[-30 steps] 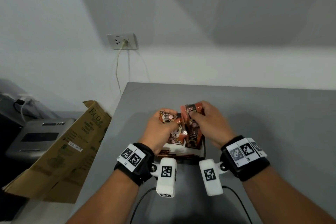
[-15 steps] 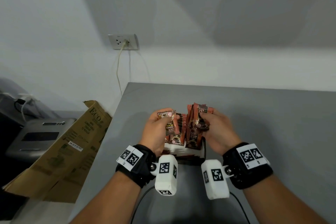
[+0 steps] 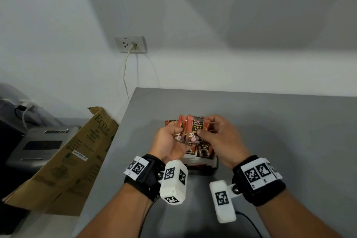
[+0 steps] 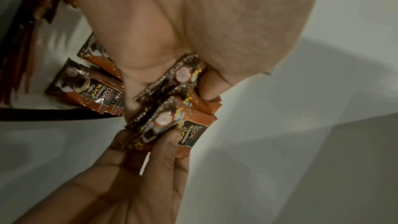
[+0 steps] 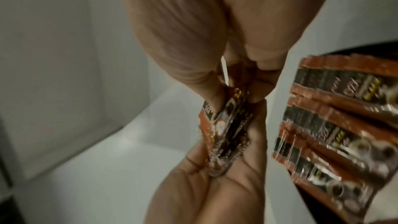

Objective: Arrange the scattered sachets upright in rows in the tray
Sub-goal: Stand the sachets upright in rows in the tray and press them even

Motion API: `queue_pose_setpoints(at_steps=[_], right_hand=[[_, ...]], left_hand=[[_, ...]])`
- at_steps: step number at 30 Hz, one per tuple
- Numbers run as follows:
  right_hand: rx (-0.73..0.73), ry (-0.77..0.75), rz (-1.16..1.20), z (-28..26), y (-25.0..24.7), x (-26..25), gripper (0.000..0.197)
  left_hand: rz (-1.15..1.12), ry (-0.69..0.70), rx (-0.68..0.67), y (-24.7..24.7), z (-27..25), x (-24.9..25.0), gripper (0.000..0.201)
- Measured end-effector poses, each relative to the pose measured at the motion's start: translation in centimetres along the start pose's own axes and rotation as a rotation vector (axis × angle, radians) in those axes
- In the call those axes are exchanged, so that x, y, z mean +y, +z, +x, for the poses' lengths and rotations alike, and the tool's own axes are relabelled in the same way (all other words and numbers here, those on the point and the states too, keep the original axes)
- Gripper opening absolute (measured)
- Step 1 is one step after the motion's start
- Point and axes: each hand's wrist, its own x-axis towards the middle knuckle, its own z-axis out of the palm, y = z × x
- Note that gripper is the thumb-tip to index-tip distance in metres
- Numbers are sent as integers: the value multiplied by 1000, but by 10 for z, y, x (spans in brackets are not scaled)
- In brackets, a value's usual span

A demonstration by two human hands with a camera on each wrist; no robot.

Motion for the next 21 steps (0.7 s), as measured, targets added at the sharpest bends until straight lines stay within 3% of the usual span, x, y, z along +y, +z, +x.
queue_pose_setpoints(at_steps=[4, 6, 8, 10, 12, 16, 21], right_hand=[[-57, -171, -354, 0, 3, -3, 26], [-45, -266, -591, 1, 5, -1, 34], [-64, -319, -679, -1, 2, -5, 59], [-229, -363, -683, -3, -1, -14, 90], [-393, -408, -829, -1, -1, -19, 107], [-416, -450, -899, 7, 0, -19, 98], [-474, -469, -851, 7, 2, -23, 92]], left_hand=[[20, -66, -158, 5, -7, 3, 39], [63, -82, -162, 8, -8, 1, 44], [45, -102, -138, 6, -6, 0, 53], [31, -102, -134, 3, -5, 1, 52], [55, -100, -192, 0, -5, 2, 41], [81, -100, -308, 2, -15, 0, 27], [50, -36, -295, 4, -13, -1, 40]])
